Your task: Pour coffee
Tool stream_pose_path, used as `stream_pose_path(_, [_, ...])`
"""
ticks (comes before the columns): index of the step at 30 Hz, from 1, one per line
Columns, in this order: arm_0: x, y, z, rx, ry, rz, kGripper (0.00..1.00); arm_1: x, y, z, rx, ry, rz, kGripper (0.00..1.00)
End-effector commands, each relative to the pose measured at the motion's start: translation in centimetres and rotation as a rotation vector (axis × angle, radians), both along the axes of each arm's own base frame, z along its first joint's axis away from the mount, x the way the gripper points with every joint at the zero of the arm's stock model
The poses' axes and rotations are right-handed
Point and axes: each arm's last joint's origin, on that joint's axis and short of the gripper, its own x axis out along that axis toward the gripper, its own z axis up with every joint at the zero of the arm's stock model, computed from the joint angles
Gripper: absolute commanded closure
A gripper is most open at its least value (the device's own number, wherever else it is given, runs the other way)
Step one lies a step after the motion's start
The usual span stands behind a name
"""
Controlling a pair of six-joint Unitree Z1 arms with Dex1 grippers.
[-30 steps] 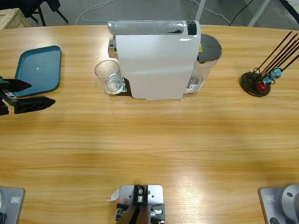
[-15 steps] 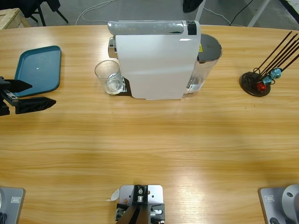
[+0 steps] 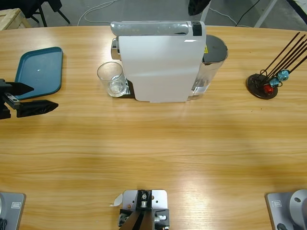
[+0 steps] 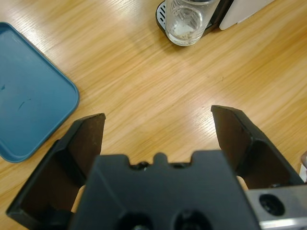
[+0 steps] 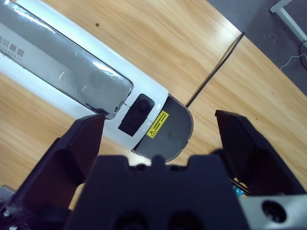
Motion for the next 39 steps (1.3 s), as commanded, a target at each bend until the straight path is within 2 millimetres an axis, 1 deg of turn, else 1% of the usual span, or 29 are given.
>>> stream_pose_path(1, [0.3,-0.2,-1.1,0.014,0.047,-0.002,0.032,-1.2,-0.6,0.7,0.008,-0.007,0.003,0.000])
stream_pose_path(4, [0.3,-0.2,-1.1,0.013,0.048,-0.003,0.032,-1.5,-0.8,1.1,0.015,-0.015,0.006,0.000])
stream_pose_path(6, [0.3,-0.2,-1.1,0.012,0.046,-0.004,0.032,-2.5,-1.7,1.8,0.032,-0.041,-0.002,0.000])
stream_pose_path(8, [0.3,-0.2,-1.0,0.010,0.040,-0.005,0.032,-4.6,-3.7,2.5,0.080,-0.106,-0.024,0.000])
stream_pose_path(9, [0.2,-0.1,-1.0,0.008,0.034,-0.006,0.032,-6.3,-5.1,2.7,0.114,-0.136,-0.034,0.000])
stream_pose_path(11, [0.1,0.0,-1.0,0.002,0.023,-0.010,0.032,-8.8,-7.3,2.3,0.146,-0.160,-0.042,0.000])
stream_pose_path(13, [0.1,0.0,-0.9,0.000,0.017,-0.012,0.032,-11.1,-9.1,1.4,0.151,-0.160,-0.040,0.000])
stream_pose_path(15, [0.1,0.0,-0.9,-0.007,0.007,-0.014,0.032,-13.1,-10.5,0.0,0.168,-0.148,-0.018,0.000])
stream_pose_path(17, [0.1,0.0,-0.9,-0.015,-0.001,-0.018,0.032,-15.1,-11.8,-2.3,0.195,-0.129,0.021,0.000])
stream_pose_path(21, [-0.1,0.0,-0.9,-0.027,-0.005,-0.025,0.032,-17.7,-13.4,-6.9,0.301,-0.163,0.084,0.000])
stream_pose_path(24, [-0.3,-0.3,-1.2,-0.024,-0.010,-0.050,0.032,-19.0,-14.3,-9.6,0.371,-0.221,0.115,0.000])
stream_pose_path(26, [-0.4,-0.4,-1.3,-0.021,-0.013,-0.062,0.032,-19.5,-14.6,-11.2,0.386,-0.208,0.136,0.000])
stream_pose_path(28, [-0.4,-0.4,-1.4,-0.020,-0.016,-0.062,0.032,-19.9,-14.9,-12.4,0.389,-0.197,0.146,0.000])
stream_pose_path(34, [0.2,-0.8,-1.8,-0.002,-0.019,-0.055,0.032,-20.9,-15.7,-15.3,0.385,-0.189,0.146,0.000])
stream_pose_path(36, [0.3,-0.8,-1.8,0.005,-0.026,-0.047,0.032,-21.0,-15.9,-15.8,0.381,-0.184,0.146,0.000])
stream_pose_path(39, [0.3,-0.9,-1.8,0.005,-0.028,-0.049,0.032,-20.9,-15.8,-16.1,0.379,-0.182,0.145,0.000])
